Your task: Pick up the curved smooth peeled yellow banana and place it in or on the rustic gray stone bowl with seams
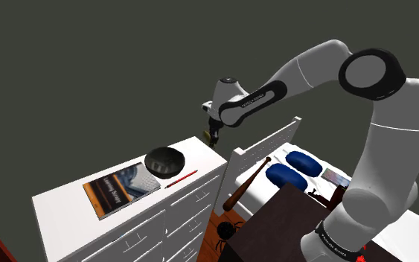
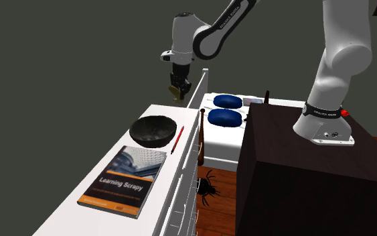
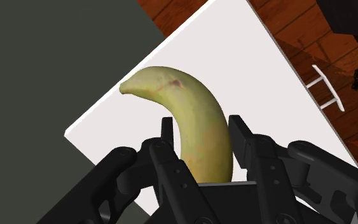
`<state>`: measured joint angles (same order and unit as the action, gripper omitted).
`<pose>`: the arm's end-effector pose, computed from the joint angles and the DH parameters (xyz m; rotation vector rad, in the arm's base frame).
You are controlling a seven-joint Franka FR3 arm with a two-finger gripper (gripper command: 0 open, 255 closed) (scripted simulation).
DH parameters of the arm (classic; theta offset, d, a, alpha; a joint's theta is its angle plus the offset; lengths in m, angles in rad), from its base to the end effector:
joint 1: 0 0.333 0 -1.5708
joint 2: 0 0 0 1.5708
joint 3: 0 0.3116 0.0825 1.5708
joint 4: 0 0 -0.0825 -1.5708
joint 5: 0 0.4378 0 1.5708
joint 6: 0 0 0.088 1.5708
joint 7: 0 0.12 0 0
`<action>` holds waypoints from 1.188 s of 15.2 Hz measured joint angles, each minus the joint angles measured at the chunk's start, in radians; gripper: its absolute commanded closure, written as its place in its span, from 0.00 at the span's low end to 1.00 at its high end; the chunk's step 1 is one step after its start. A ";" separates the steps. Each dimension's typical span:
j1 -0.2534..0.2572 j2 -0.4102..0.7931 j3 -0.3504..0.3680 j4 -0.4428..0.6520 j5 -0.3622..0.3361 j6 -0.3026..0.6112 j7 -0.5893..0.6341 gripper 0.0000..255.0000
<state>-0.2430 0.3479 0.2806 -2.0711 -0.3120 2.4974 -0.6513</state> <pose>0.6335 0.0239 0.2197 2.7039 1.3216 0.0963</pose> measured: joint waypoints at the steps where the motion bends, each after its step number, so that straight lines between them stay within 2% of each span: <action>1: -0.003 -0.011 0.004 -0.001 0.007 -0.010 -0.006 1.00; 11: -0.021 -0.096 0.028 0.028 0.066 -0.116 -0.056 1.00; 14: 0.011 -0.100 0.043 0.038 0.061 -0.137 -0.010 1.00; 18: 0.078 -0.070 0.067 0.079 0.034 -0.163 0.091 1.00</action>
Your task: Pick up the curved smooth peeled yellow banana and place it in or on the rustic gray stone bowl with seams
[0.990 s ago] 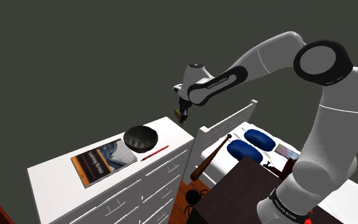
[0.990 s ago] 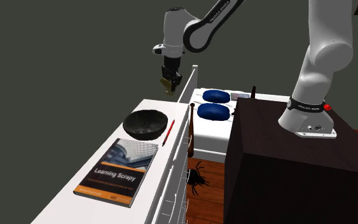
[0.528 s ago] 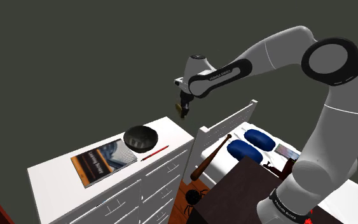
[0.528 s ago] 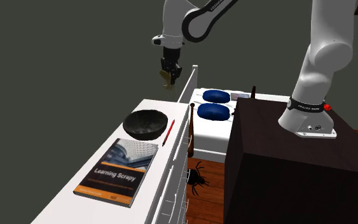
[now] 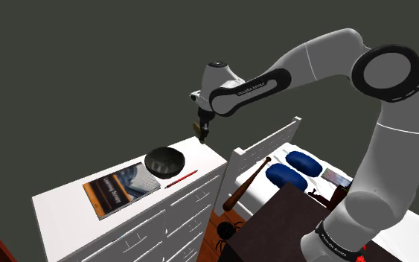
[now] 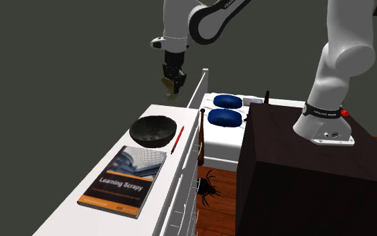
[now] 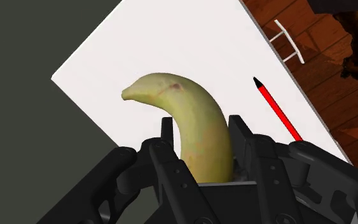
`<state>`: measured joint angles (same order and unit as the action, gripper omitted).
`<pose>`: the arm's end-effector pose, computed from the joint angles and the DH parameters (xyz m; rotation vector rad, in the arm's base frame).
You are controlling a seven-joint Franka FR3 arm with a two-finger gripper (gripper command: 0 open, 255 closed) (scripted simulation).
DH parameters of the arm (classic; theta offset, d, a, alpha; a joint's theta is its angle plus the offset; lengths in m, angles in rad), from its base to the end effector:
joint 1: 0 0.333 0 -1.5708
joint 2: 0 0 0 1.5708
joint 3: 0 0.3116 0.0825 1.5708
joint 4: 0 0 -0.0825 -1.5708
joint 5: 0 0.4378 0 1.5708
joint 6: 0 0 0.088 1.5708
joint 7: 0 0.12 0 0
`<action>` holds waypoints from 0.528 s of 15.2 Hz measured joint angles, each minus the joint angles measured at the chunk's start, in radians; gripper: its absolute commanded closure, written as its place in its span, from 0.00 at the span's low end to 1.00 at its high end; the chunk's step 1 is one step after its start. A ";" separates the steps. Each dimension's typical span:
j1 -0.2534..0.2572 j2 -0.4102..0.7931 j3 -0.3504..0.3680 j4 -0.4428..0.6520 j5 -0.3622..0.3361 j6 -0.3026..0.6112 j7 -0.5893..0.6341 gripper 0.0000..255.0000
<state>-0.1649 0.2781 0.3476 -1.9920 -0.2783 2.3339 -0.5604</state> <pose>0.6410 0.1073 0.2878 2.7031 1.3244 0.0957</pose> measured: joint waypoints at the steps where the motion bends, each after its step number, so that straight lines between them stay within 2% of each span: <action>1: 0.017 0.015 0.004 0.020 -0.009 -0.009 0.024 1.00; 8: 0.145 0.095 0.035 0.138 -0.057 -0.078 0.188 1.00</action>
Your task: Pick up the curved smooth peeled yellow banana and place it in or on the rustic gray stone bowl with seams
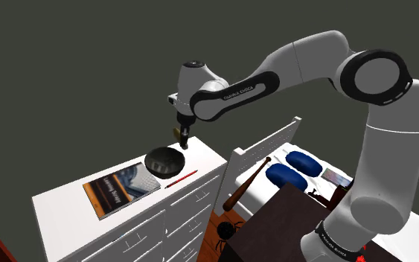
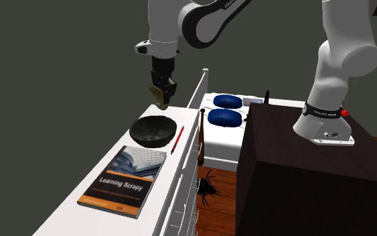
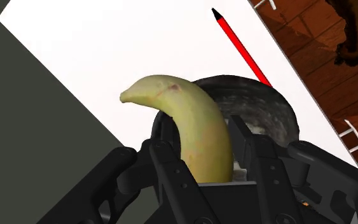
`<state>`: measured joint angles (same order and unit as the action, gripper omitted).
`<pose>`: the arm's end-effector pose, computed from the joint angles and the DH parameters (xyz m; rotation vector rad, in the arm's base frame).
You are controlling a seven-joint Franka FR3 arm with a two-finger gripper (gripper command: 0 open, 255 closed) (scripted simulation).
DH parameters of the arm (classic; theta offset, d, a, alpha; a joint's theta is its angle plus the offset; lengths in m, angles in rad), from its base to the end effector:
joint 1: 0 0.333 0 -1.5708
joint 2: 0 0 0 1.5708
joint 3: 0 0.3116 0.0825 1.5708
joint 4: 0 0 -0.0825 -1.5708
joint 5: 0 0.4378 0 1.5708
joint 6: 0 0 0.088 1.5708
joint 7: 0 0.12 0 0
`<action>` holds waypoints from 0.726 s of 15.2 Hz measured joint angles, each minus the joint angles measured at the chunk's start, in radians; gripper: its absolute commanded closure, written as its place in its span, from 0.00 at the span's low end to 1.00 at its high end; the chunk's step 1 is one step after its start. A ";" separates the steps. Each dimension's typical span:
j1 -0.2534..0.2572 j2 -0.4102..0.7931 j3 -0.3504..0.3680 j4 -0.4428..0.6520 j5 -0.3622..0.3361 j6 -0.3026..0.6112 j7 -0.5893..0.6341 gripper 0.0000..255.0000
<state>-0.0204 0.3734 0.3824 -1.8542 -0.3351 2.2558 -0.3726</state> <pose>0.6450 0.2197 0.2908 2.7029 1.3248 0.0962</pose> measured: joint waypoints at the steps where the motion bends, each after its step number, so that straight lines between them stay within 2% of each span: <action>1: 0.021 0.020 0.003 0.031 -0.008 -0.016 0.023 1.00; 6: 0.119 0.103 0.014 0.152 -0.042 -0.076 0.122 1.00; 11: 0.136 0.145 0.003 0.156 -0.065 -0.044 0.148 1.00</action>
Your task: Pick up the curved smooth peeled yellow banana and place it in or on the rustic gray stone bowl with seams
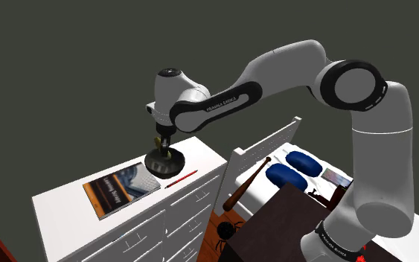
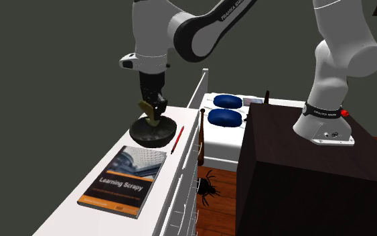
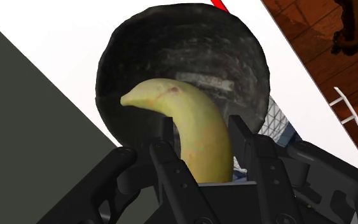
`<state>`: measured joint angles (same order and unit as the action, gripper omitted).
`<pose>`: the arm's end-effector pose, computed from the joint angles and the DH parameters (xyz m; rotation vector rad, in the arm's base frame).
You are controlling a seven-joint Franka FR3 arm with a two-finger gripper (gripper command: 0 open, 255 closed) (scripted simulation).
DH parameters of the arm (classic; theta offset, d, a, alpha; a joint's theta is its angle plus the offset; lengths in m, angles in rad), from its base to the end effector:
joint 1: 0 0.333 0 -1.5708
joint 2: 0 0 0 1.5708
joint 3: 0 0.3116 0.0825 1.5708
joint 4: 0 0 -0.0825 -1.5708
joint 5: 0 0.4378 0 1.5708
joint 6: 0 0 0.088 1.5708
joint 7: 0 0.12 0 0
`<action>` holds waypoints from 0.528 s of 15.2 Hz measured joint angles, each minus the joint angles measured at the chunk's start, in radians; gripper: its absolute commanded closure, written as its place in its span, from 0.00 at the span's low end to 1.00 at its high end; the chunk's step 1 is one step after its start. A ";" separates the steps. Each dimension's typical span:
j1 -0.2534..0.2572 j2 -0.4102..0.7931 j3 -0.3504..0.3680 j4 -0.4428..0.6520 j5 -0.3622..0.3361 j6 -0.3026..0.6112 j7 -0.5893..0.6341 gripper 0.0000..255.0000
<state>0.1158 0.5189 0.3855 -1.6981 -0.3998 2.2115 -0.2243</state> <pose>0.6465 0.3105 0.2681 2.7039 1.3223 0.0954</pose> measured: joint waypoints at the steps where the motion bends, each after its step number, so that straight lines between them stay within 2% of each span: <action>1: 0.003 0.010 -0.003 -0.001 -0.005 0.009 0.005 1.00; 8: 0.014 0.055 -0.018 -0.019 -0.035 0.077 0.030 1.00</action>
<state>0.1297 0.5734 0.3670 -1.7175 -0.4348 2.2887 -0.1943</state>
